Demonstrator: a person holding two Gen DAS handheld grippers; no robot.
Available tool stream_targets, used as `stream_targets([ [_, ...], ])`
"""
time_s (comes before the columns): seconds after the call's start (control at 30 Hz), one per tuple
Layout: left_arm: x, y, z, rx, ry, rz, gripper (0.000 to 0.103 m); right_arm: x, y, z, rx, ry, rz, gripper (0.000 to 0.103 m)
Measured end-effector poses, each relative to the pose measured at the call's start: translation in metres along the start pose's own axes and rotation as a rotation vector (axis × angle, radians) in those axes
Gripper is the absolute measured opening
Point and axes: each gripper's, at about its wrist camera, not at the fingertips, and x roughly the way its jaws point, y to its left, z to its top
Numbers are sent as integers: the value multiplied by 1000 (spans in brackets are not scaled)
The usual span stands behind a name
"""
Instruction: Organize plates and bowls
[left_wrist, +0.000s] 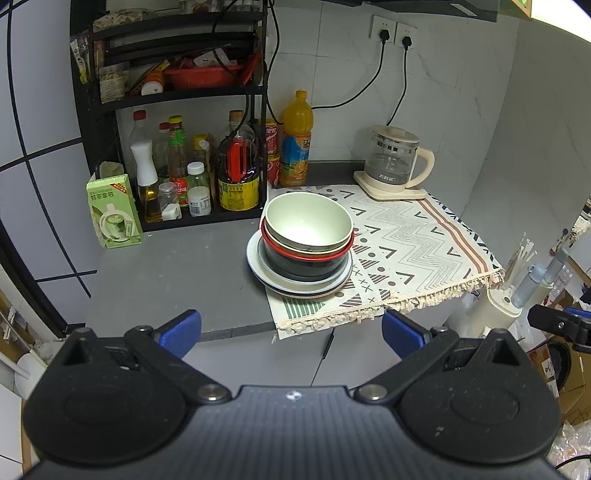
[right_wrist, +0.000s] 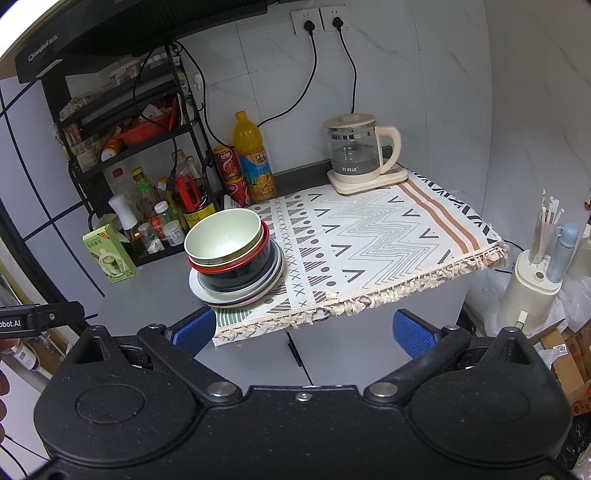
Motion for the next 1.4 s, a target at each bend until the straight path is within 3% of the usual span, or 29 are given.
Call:
stream_targets([
  [1.4, 8, 3, -1, 15, 15, -46, 103, 8, 8, -2, -9, 22, -23, 103],
])
